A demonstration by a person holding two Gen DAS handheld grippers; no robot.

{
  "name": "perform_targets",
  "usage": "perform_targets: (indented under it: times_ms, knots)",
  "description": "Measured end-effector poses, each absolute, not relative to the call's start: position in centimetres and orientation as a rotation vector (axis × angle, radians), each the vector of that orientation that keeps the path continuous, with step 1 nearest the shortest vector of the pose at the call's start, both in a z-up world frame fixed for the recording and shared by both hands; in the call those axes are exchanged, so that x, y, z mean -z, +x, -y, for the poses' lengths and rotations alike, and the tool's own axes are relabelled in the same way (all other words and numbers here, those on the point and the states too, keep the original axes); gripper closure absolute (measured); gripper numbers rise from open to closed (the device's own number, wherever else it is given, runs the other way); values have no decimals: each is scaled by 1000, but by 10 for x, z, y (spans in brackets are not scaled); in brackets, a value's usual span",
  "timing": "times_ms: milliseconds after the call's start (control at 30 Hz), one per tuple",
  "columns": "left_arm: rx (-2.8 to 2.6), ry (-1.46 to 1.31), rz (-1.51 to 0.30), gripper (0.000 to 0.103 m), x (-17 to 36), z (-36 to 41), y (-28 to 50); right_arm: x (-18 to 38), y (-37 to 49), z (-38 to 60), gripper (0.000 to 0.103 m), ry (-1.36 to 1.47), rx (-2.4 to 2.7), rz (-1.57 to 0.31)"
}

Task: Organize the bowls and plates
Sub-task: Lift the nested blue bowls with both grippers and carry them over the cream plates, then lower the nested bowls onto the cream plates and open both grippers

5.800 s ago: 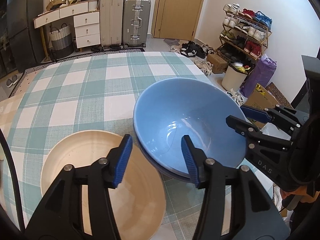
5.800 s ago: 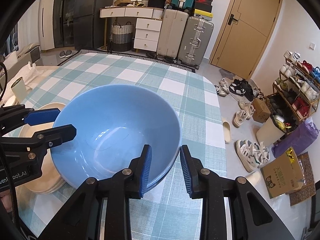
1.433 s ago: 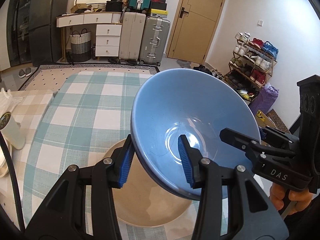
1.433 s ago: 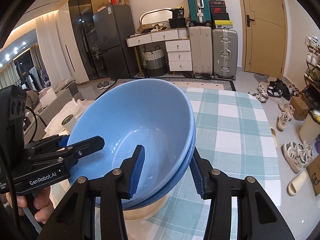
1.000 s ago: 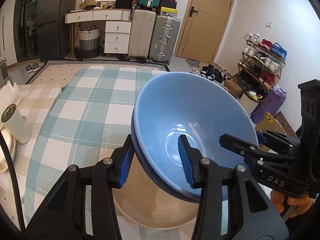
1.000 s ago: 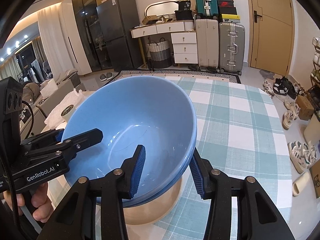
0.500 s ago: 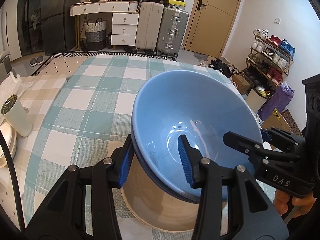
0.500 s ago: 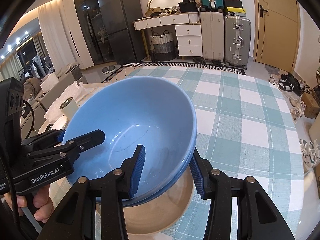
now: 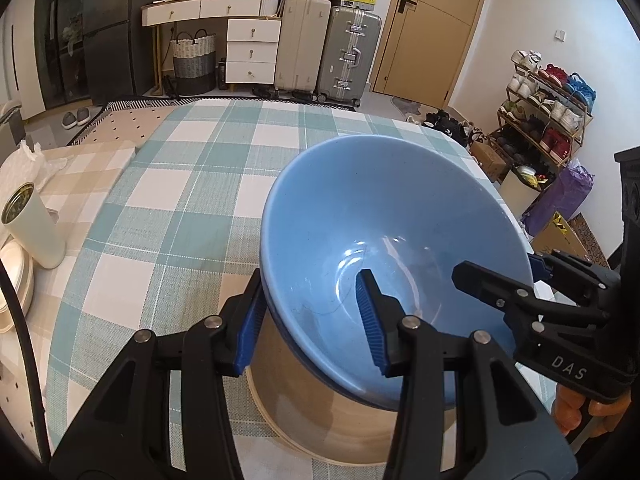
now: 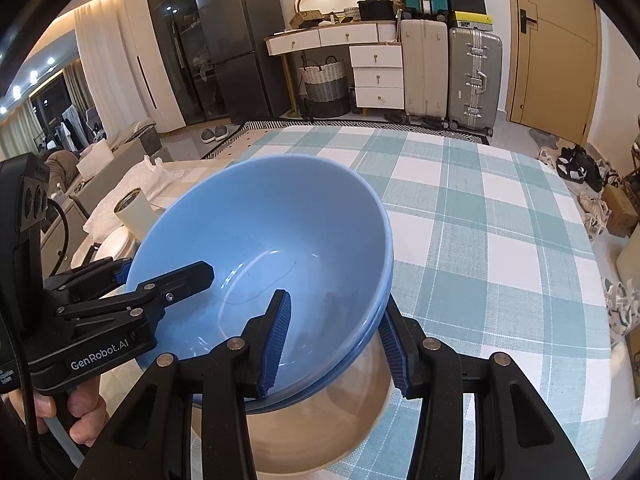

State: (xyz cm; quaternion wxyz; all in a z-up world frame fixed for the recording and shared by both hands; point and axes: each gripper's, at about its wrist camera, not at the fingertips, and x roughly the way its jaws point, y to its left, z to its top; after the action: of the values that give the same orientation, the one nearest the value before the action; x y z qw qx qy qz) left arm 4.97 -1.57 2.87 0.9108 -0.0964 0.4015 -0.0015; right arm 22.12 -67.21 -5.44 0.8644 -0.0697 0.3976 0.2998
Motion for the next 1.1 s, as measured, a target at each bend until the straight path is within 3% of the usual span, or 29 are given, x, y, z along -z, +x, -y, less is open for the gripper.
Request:
perform_targets:
  times_ms: [600, 733, 800, 867, 1100]
  knots:
    - [17, -206, -838, 60, -22, 13, 49, 59, 218, 672, 57, -162, -629, -842]
    - [19, -186, -825, 48, -23, 14, 47, 59, 217, 672, 57, -175, -623, -832]
    - [-2, -158, -810, 40, -25, 16, 45, 58, 218, 672, 52, -185, -619, -824]
    - [-7, -148, -795, 32, -27, 16, 43, 55, 217, 675, 37, -185, -607, -802]
    - [3, -145, -753, 26, -34, 10, 36, 50, 218, 683, 25, -173, -609, -790]
